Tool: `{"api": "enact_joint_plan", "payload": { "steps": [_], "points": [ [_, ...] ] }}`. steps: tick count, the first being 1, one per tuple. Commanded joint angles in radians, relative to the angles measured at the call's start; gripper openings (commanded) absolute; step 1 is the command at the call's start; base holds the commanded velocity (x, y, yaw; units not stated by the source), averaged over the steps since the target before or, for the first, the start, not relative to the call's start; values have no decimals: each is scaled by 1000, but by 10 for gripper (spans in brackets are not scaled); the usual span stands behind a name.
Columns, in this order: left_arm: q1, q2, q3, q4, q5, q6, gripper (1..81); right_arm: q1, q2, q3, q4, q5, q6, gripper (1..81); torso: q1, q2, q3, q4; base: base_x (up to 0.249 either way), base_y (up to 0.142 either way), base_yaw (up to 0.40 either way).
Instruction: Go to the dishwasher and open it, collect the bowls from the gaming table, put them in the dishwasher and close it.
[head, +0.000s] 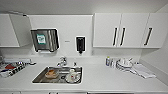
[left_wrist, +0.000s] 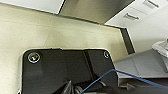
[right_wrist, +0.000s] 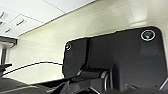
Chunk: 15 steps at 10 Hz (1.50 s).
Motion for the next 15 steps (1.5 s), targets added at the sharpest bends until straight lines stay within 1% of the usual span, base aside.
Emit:
{"api": "enact_joint_plan", "payload": {
  "steps": [1,4,6,7,8,10,11,12,15],
  "points": [
    [-55,-207,199,26,-64,2,811,60,-83,79,13,-52,2,811,0,0,0,0,0,0,0],
    [-81,-373,362,26,-71,-2,811,72,-82,84,16,-52,2,811,0,0,0,0,0,0,0],
    [-107,-473,465,26,-103,-2,811,89,-91,102,16,-54,4,811,0,0,0,0,0,0,0],
    [-117,-504,502,27,-107,-2,811,103,-108,123,24,-54,4,811,64,-100,0,0,0,0,0],
    [-124,-536,540,27,-109,-2,811,118,-149,178,34,-52,4,811,64,-100,0,0,0,0,0],
    [-129,-570,574,27,-107,-2,811,148,-216,274,37,-51,5,811,81,-127,0,0,0,0,0],
    [-133,-574,577,27,-109,-2,811,167,-249,304,40,-49,25,811,100,-159,-32,0,0,0,0],
    [-140,-573,577,27,-107,-2,811,185,-270,326,41,-51,33,811,122,-194,-55,0,0,0,0],
    [-182,-573,595,27,-95,-2,811,244,-321,399,44,-49,64,811,177,-281,-145,0,0,0,0]
  ]
}}
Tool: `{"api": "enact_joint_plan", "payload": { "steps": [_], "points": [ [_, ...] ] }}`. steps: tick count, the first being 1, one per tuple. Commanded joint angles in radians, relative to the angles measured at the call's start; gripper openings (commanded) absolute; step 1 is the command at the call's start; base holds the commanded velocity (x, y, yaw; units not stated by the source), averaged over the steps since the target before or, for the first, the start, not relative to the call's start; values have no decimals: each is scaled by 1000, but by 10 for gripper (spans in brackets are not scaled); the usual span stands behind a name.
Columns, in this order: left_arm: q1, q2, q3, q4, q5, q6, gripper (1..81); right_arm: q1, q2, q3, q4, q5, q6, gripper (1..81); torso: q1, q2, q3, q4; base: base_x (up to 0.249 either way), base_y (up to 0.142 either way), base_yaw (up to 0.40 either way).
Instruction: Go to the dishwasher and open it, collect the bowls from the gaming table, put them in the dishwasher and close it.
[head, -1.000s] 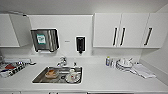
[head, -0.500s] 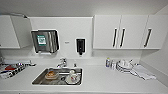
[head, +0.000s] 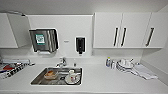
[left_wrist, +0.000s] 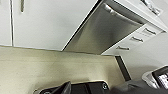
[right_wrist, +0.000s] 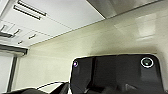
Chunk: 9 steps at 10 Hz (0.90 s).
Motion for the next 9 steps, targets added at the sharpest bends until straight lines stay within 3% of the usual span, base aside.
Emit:
{"api": "enact_joint_plan", "payload": {
  "steps": [1,7,9],
  "points": [
    [-97,-50,41,23,34,1,811,141,-89,109,17,-31,46,811,63,-97,-91,0,0,0,0],
    [-109,-58,35,23,37,1,811,251,-149,207,17,-31,112,811,195,-301,-284,0,0,0,0],
    [-130,-104,78,23,37,1,811,257,-148,210,17,-33,115,811,238,-370,-349,0,0,0,0]
  ]
}}
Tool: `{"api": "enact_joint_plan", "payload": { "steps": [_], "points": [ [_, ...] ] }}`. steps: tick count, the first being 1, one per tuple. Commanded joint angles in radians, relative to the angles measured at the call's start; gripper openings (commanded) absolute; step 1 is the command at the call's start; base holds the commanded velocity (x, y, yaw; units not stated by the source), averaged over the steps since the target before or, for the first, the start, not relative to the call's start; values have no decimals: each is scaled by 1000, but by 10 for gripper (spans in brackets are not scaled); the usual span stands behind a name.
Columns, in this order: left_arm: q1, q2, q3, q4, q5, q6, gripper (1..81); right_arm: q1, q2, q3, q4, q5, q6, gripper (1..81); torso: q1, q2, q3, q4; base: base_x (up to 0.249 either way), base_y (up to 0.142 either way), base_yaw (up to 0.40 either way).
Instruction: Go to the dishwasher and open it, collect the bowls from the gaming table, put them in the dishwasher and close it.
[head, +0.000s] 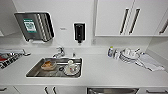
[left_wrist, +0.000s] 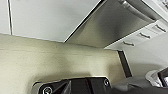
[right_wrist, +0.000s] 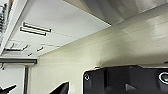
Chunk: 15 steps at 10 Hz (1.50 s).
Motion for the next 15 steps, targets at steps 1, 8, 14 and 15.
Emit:
{"api": "enact_joint_plan", "payload": {
  "steps": [1,8,14,15],
  "points": [
    [-93,-134,106,23,23,2,811,72,-42,34,11,-36,3,811,64,-99,-59,0,0,0,0],
    [-406,-35,155,-135,275,-10,811,88,-4,7,11,-37,3,811,203,-316,-61,0,0,0,0],
    [-418,-19,149,-136,290,-9,811,216,-111,86,29,-68,115,811,317,-500,-206,0,0,0,0],
    [-418,-13,148,-133,290,-9,811,238,-137,105,29,-71,132,811,339,-534,-237,0,0,0,0]
  ]
}}
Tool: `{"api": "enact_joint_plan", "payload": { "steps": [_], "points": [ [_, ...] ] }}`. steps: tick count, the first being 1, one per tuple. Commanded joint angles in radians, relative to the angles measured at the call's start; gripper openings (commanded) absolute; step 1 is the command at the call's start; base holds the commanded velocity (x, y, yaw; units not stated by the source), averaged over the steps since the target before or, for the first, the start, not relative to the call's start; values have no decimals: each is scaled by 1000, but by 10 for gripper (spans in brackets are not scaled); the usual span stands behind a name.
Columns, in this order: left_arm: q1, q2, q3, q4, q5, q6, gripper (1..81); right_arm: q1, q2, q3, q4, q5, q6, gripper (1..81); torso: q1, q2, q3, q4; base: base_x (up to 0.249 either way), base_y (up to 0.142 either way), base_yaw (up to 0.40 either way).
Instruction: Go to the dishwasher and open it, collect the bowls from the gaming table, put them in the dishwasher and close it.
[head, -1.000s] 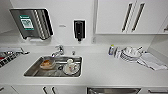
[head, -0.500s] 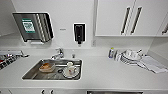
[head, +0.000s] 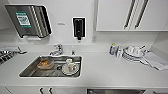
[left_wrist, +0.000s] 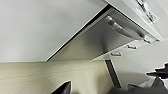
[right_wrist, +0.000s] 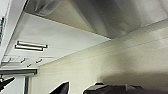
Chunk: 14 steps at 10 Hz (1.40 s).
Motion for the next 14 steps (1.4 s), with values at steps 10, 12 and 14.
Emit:
{"api": "enact_joint_plan", "payload": {
  "steps": [10,12,14],
  "points": [
    [-201,-37,51,-31,132,-3,811,280,-110,108,12,-168,186,811,87,-133,-89,0,0,0,0],
    [-201,-12,19,-33,135,-3,811,374,-85,78,12,-264,257,811,87,-133,-89,0,0,0,0],
    [-199,11,-12,-31,152,-3,811,444,-49,27,12,-341,333,811,87,-133,-89,0,0,0,0]
  ]
}}
